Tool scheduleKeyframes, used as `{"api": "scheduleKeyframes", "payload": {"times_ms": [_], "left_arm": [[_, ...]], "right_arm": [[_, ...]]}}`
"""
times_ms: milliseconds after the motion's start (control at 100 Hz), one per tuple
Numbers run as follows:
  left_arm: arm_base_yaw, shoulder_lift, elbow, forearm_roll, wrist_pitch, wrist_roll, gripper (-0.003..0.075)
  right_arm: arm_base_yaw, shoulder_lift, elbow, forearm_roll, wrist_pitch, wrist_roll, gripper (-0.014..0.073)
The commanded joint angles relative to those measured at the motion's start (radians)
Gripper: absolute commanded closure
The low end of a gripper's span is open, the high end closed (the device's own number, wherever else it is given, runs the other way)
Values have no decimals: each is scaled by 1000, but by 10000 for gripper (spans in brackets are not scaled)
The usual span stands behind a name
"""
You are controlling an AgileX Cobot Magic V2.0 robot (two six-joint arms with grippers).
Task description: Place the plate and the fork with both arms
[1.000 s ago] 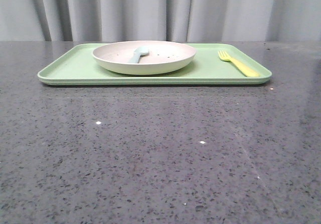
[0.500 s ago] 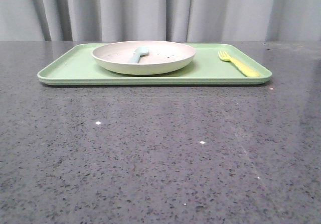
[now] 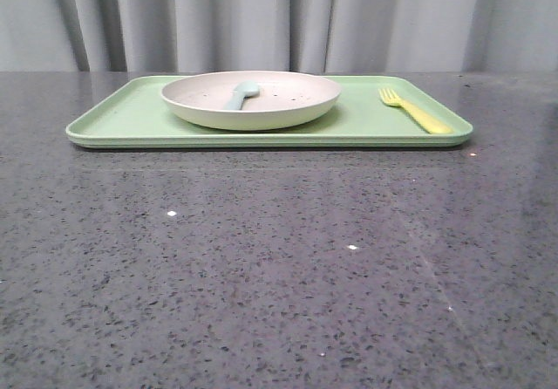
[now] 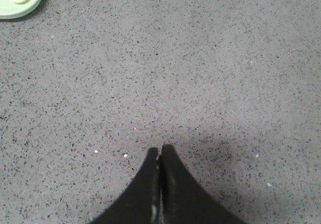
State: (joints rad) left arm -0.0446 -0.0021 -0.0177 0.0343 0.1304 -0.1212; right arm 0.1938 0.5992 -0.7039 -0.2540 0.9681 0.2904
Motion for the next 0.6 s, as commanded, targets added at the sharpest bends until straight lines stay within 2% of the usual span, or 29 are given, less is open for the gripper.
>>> {"api": "scheduleKeyframes", "payload": {"times_ms": [0,290,590], "left_arm": [[0,-32,-16,8,-105,-8,741],[0,-32,31,31,-184,-8,741],[0,-32,31,37,-180,-8,741]], "right_arm": [[-5,1,-24,-31,-45,-6,713],[-5,1,-24,-31,-45,-6,713],[-5,1,-24,-31,-45,-6,713]]}}
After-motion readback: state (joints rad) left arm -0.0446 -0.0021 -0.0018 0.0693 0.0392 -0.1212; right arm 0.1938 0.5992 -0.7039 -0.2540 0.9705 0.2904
